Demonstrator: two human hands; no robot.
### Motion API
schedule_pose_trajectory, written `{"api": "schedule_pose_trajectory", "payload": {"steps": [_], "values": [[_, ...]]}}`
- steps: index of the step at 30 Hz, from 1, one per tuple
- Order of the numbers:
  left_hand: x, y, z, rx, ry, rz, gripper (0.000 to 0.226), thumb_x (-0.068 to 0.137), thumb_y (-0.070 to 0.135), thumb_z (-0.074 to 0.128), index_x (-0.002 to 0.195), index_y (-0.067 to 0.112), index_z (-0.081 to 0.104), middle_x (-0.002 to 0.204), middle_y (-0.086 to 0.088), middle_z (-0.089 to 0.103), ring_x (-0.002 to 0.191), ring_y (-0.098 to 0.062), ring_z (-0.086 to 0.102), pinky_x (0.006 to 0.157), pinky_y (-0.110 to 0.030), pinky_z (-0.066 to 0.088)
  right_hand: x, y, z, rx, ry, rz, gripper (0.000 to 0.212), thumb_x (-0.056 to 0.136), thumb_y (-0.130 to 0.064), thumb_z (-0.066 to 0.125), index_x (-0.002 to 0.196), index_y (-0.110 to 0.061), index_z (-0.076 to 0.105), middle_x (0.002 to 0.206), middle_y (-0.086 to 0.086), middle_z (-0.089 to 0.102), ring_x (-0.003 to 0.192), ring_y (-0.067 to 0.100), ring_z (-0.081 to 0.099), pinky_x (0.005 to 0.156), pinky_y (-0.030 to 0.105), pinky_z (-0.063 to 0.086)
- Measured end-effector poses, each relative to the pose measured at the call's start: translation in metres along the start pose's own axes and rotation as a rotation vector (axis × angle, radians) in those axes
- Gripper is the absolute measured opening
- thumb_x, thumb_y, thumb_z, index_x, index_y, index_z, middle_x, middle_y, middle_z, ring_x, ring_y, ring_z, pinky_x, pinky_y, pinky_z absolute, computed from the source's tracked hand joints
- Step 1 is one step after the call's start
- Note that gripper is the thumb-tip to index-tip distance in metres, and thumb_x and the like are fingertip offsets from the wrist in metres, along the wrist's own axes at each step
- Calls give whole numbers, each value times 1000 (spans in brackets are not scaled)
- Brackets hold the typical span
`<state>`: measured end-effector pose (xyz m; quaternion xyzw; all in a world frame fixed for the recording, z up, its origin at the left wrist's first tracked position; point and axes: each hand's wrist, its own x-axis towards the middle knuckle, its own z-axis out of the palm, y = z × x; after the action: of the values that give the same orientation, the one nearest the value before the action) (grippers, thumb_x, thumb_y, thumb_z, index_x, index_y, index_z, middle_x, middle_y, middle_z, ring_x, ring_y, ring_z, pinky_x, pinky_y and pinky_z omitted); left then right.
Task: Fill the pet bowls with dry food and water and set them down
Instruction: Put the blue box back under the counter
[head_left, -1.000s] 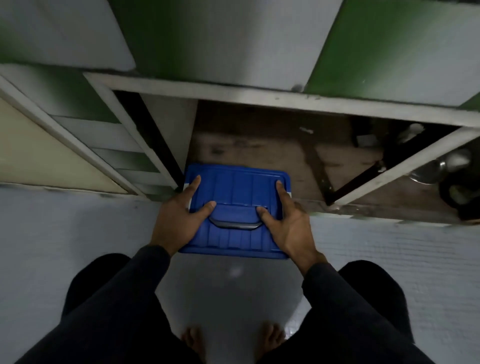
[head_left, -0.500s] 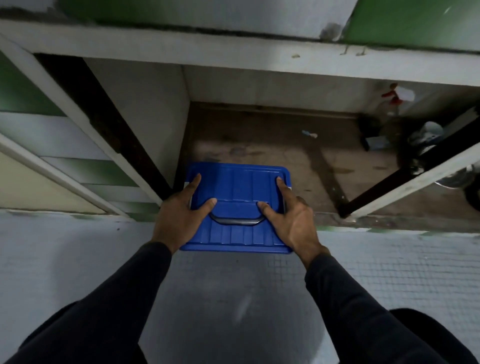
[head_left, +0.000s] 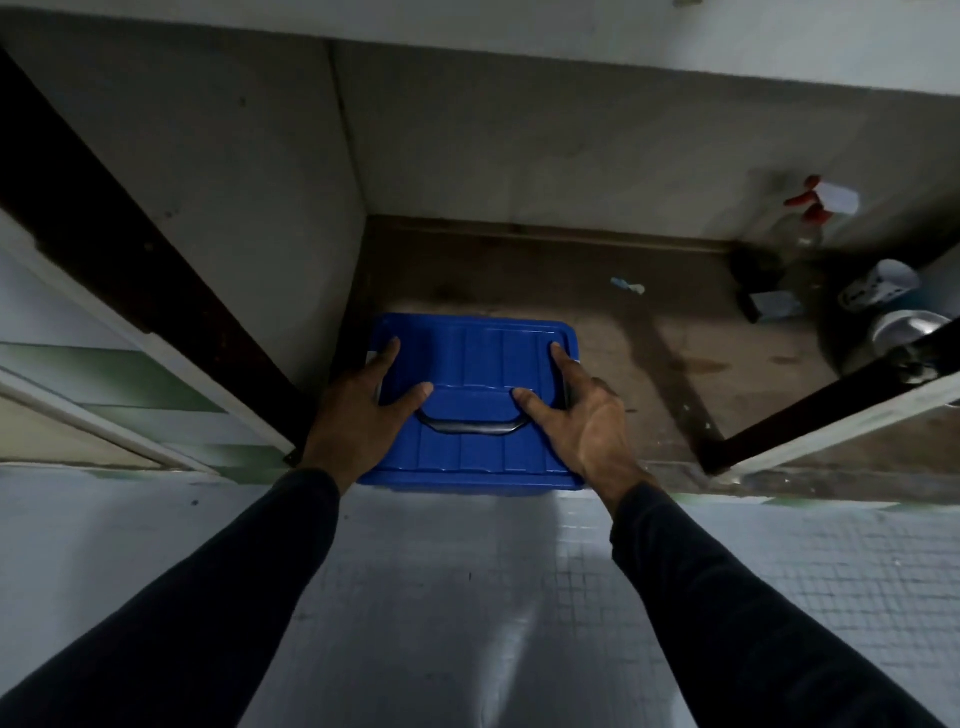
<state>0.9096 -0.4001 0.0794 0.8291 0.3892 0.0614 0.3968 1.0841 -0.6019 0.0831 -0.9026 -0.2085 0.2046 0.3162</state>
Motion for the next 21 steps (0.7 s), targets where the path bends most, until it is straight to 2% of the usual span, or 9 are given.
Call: {"api": "schedule_pose_trajectory", "payload": {"steps": [6,10,16,21], "values": [[30,-3,4,17,27,47,82,90,63,62,159,33,30,164,-6,34,150,-23,32,112,-23,24,32,7,13,82,18,-2,99,66,-88,59,152,-48,28,130,1,57,113,23,60,97,42,57],[48,-5,7,16,53,56,81,89,62,63,158,32,32,164,-7,34,150,-23,33,110,-20,25,49,3,14,75,31,-4,94,73,-80,65,153,-45,31,136,3,55,118,23,58,101,42,54],[64,-7,8,-19,37,33,94,77,82,54,157,38,32,165,-7,33,151,-24,32,118,-33,29,67,1,12,80,31,-24,93,75,-76,68,154,-40,33,144,5,51,128,24,53,107,35,47],[72,1,8,74,49,71,82,91,67,56,160,32,29,166,-8,31,151,-25,32,117,-30,30,70,-5,6,43,47,-43,89,80,-71,68,155,-36,35,144,6,50,127,23,53,101,27,43]]}}
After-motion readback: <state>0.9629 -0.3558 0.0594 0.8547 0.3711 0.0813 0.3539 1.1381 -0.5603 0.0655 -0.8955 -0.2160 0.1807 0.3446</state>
